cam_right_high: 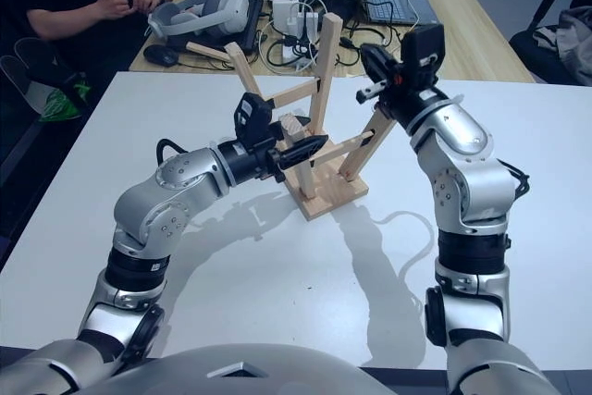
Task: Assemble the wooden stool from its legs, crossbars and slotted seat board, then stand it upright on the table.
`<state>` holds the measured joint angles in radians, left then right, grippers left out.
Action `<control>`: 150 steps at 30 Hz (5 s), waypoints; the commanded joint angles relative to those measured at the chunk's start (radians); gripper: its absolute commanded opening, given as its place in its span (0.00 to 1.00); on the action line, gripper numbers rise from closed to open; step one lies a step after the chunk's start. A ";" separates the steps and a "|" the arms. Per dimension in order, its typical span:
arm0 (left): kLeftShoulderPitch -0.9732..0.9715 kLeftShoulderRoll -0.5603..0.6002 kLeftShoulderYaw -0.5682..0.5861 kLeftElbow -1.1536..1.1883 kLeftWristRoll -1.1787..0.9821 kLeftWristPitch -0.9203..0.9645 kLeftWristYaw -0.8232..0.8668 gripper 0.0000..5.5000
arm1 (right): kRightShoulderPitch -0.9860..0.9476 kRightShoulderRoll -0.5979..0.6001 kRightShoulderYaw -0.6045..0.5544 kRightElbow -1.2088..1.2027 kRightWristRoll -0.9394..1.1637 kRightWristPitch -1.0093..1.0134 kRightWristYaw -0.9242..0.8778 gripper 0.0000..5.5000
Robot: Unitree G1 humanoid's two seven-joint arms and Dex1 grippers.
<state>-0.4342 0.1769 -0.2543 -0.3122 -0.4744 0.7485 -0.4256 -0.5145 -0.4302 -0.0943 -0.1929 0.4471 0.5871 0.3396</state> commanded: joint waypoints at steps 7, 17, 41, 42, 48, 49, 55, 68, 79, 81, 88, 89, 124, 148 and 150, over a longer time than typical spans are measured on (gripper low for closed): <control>0.008 -0.010 -0.016 0.048 0.042 0.046 0.030 0.45 | 0.249 -0.193 0.251 0.108 -0.097 0.252 0.182 0.00; 0.014 -0.025 -0.017 0.056 0.045 0.025 0.014 0.45 | 0.107 0.040 0.105 0.121 -0.218 -0.281 -0.029 0.00; -0.029 -0.133 0.250 -0.073 -0.005 -0.373 0.083 0.78 | -0.184 0.020 0.065 0.057 -0.097 -0.074 0.141 0.00; -0.044 -0.143 0.318 -0.057 -0.010 -0.388 0.150 0.78 | -0.208 0.010 0.069 0.041 -0.061 -0.022 0.174 0.00; -0.098 -0.135 0.670 0.334 0.009 -0.569 0.476 0.78 | -0.304 0.015 0.068 0.003 0.186 0.271 0.296 0.00; -0.106 -0.131 0.694 0.390 0.006 -0.599 0.487 0.78 | -0.307 0.016 0.079 0.004 0.188 0.278 0.303 0.00; -0.139 -0.137 0.687 0.485 0.008 -0.690 0.476 0.78 | -0.395 0.058 0.103 0.004 0.175 0.207 0.330 0.00; -0.141 -0.134 0.665 0.469 -0.013 -0.657 0.487 0.78 | -0.021 0.064 0.294 0.035 0.158 0.378 0.282 0.00; -0.142 -0.117 0.662 0.490 -0.032 -0.638 0.458 0.78 | -0.204 0.184 0.153 0.016 0.139 0.211 0.119 0.00; -0.144 -0.118 0.659 0.497 -0.030 -0.641 0.450 0.78 | -0.276 0.167 0.109 0.018 0.104 0.159 0.085 0.00; -0.141 -0.121 0.657 0.497 -0.026 -0.648 0.447 0.78 | -0.412 0.003 -0.019 0.196 -0.206 0.014 -0.170 0.00; -0.138 -0.121 0.656 0.494 -0.028 -0.647 0.444 0.78 | -0.400 -0.006 -0.035 0.212 -0.234 0.008 -0.203 0.00; -0.152 -0.118 0.651 0.513 -0.035 -0.624 0.425 0.78 | -0.303 0.131 0.290 -0.085 -0.267 0.009 0.008 0.00; -0.166 -0.112 0.626 0.582 -0.009 -0.724 0.400 0.78 | -0.032 0.058 0.460 -0.246 -0.423 0.353 -0.168 0.00; -0.166 -0.112 0.626 0.582 -0.009 -0.723 0.400 0.78 | 0.040 0.015 0.420 -0.273 -0.467 0.335 -0.192 0.00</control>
<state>-0.5964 0.0602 0.3726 0.2746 -0.4831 0.0182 -0.0267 -0.5405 -0.3751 0.3675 -0.4350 0.0214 0.9298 0.1731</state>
